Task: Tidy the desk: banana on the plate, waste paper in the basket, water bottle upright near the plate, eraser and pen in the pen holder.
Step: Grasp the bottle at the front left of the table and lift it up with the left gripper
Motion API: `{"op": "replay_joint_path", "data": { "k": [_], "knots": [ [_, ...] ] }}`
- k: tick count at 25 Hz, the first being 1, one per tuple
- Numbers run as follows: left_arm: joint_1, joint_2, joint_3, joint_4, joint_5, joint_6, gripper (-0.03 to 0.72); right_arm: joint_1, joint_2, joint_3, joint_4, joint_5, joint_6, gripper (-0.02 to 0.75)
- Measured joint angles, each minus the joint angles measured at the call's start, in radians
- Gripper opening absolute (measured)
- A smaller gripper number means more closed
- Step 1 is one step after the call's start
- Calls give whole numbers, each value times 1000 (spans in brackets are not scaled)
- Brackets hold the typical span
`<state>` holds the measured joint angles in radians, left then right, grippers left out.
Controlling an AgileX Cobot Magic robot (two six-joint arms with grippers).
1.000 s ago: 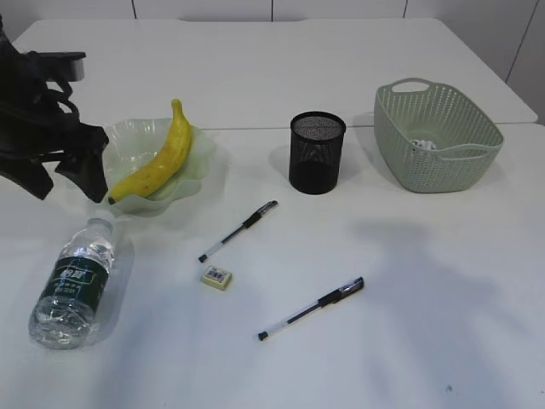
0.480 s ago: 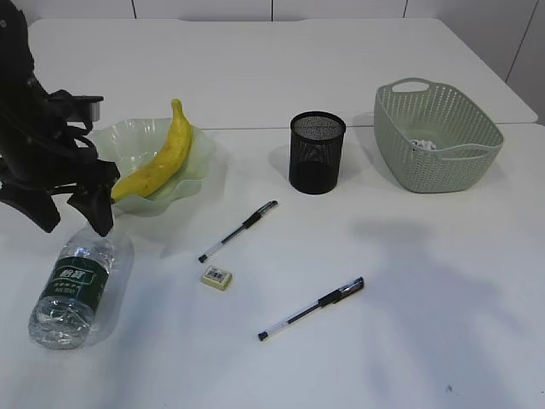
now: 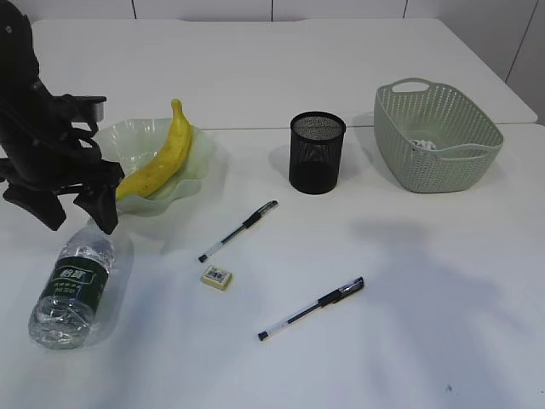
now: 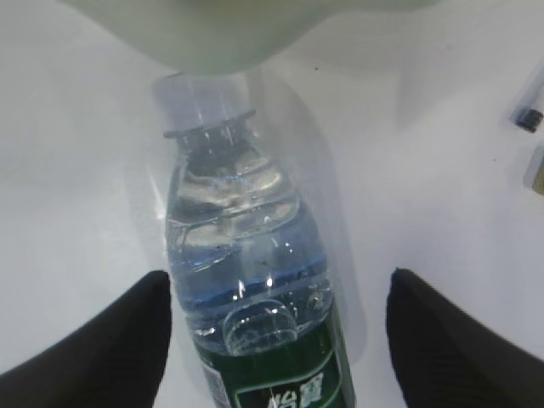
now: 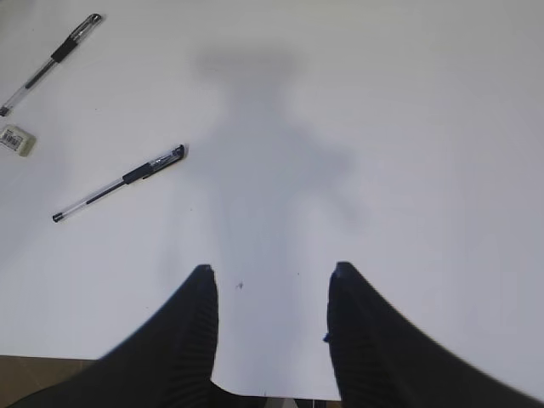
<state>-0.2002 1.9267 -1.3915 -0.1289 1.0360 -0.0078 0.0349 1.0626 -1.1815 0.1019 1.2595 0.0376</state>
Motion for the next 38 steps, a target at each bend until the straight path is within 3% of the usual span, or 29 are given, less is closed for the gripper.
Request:
{"op": "replay_joint_path", "data": {
  "k": [38],
  "knots": [
    [0, 131, -2, 6, -31, 0, 561, 0, 0, 0, 0, 0, -4, 319]
  ]
}}
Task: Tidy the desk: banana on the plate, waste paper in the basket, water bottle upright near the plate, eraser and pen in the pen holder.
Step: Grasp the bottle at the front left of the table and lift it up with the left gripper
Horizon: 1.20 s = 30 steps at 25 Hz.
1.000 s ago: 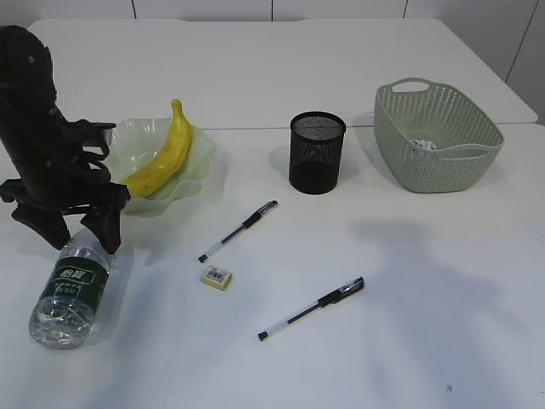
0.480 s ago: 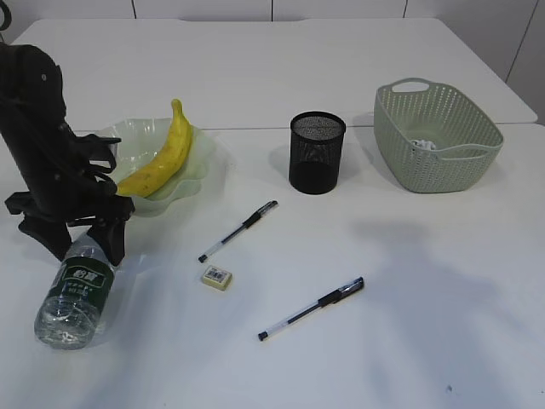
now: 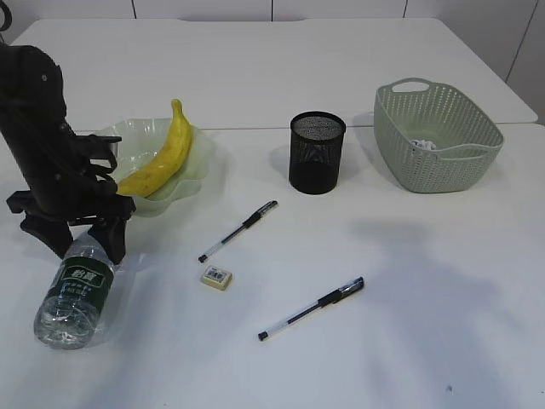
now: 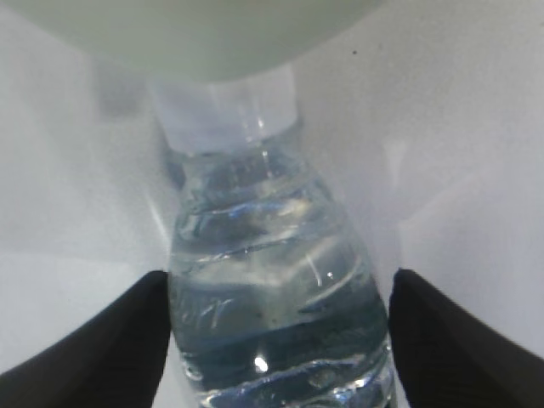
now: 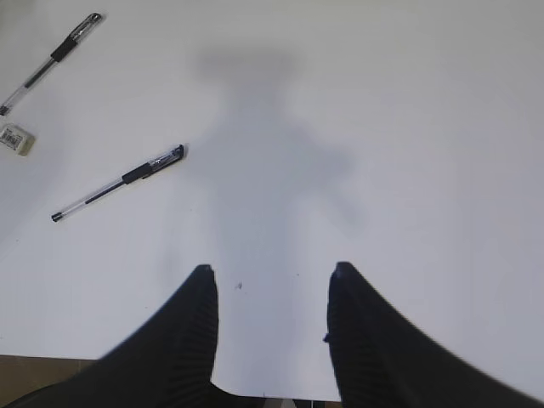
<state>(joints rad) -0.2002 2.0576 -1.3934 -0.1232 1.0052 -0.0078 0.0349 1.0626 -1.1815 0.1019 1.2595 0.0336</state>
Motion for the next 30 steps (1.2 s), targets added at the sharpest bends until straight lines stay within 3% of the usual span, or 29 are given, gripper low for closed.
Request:
{"op": "replay_joint_path", "data": {
  "k": [11, 30],
  "knots": [
    [0, 0, 0, 0, -6, 0, 617, 0, 0, 0, 0, 0, -2, 319],
    [0, 24, 0, -4, -6, 0, 591, 0, 0, 0, 0, 0, -6, 319]
  ]
}}
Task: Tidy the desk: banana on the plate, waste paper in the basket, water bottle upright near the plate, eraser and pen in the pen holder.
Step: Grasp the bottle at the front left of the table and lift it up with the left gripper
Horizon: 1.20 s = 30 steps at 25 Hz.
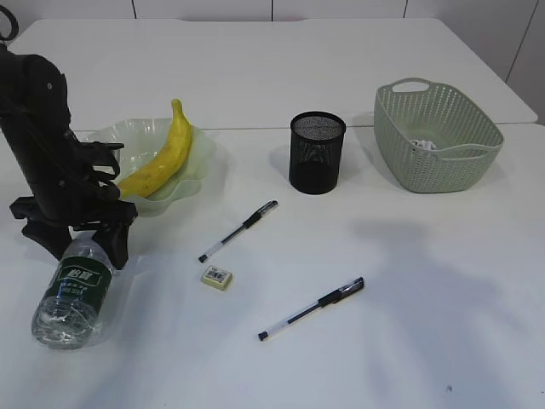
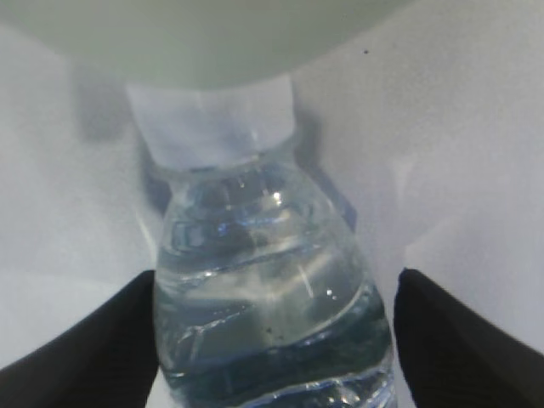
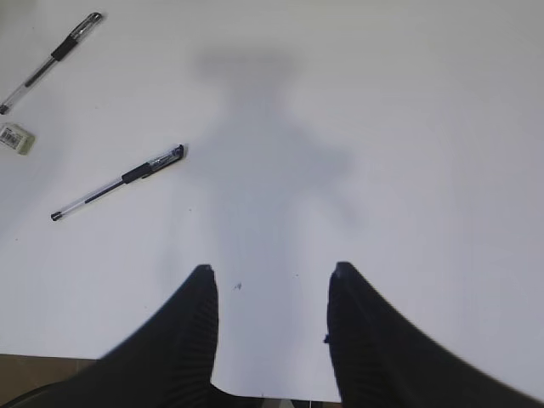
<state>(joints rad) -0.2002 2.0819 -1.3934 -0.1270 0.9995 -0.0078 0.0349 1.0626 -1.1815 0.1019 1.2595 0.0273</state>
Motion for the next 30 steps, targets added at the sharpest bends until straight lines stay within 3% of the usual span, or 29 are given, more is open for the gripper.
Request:
{"op": "replay_joint_path", "data": {
  "k": [7, 16, 30],
  "knots": [
    [0, 0, 0, 0, -2, 0, 566, 0, 0, 0, 0, 0, 0, 319],
    [0, 0, -2, 8, -7, 0, 418, 0, 0, 0, 0, -2, 0, 319],
    [-2, 0, -2, 16, -30, 0, 403, 0, 0, 0, 0, -2, -1, 319]
  ]
}}
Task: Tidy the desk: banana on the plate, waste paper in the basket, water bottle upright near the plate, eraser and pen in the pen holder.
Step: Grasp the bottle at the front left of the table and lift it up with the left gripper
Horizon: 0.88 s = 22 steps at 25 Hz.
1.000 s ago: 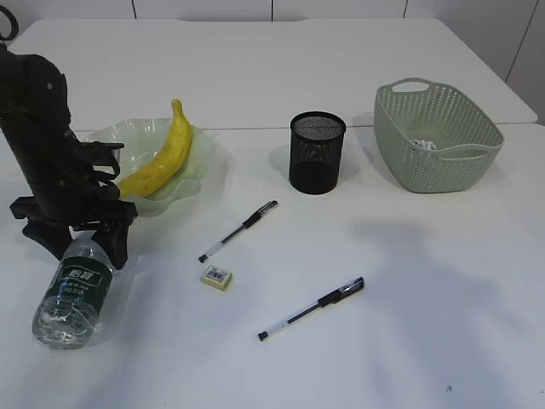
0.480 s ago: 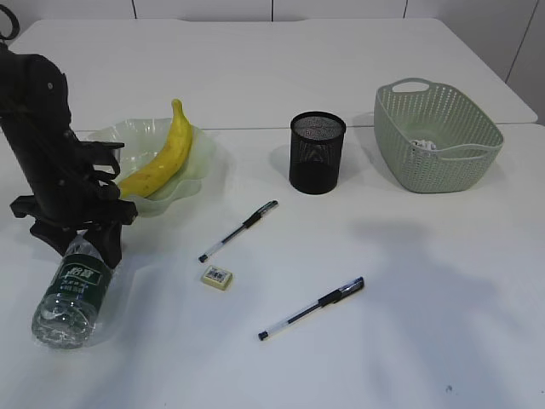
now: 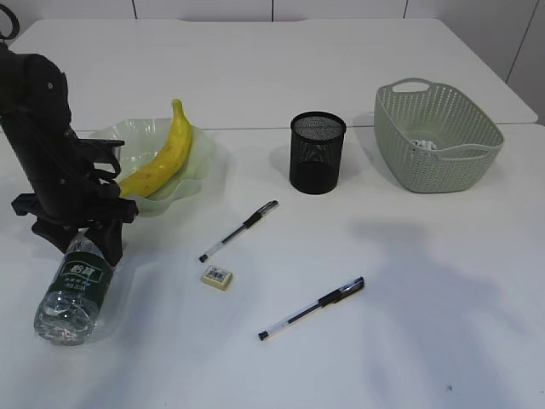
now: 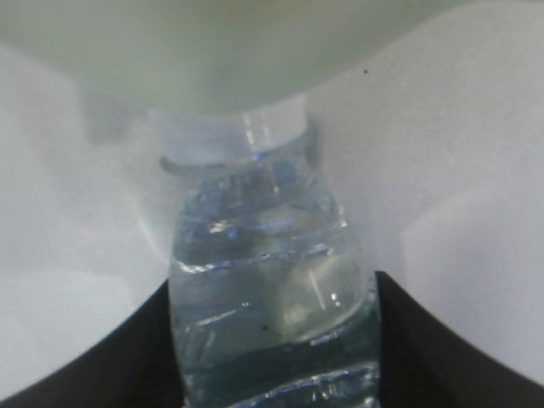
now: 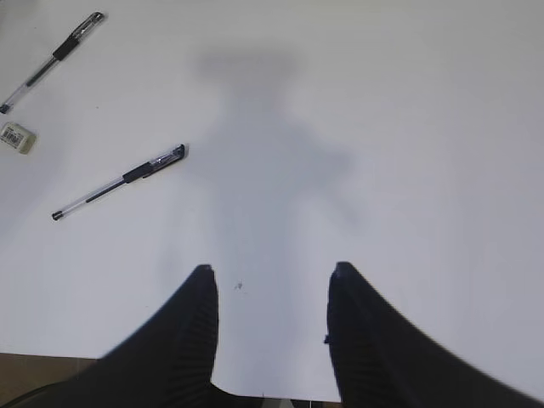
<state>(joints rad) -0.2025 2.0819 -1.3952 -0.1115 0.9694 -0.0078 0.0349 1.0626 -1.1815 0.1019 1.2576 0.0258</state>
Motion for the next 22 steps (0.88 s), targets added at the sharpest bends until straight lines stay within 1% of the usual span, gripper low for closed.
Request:
{"op": "replay_joint_path", "data": {
  "k": [17, 22],
  "knots": [
    [0, 0, -2, 2, 13, -2, 400, 0, 0, 0, 7, 0, 0, 319],
    [0, 0, -4, 8, 48, -2, 400, 0, 0, 0, 7, 0, 0, 318]
  ]
}}
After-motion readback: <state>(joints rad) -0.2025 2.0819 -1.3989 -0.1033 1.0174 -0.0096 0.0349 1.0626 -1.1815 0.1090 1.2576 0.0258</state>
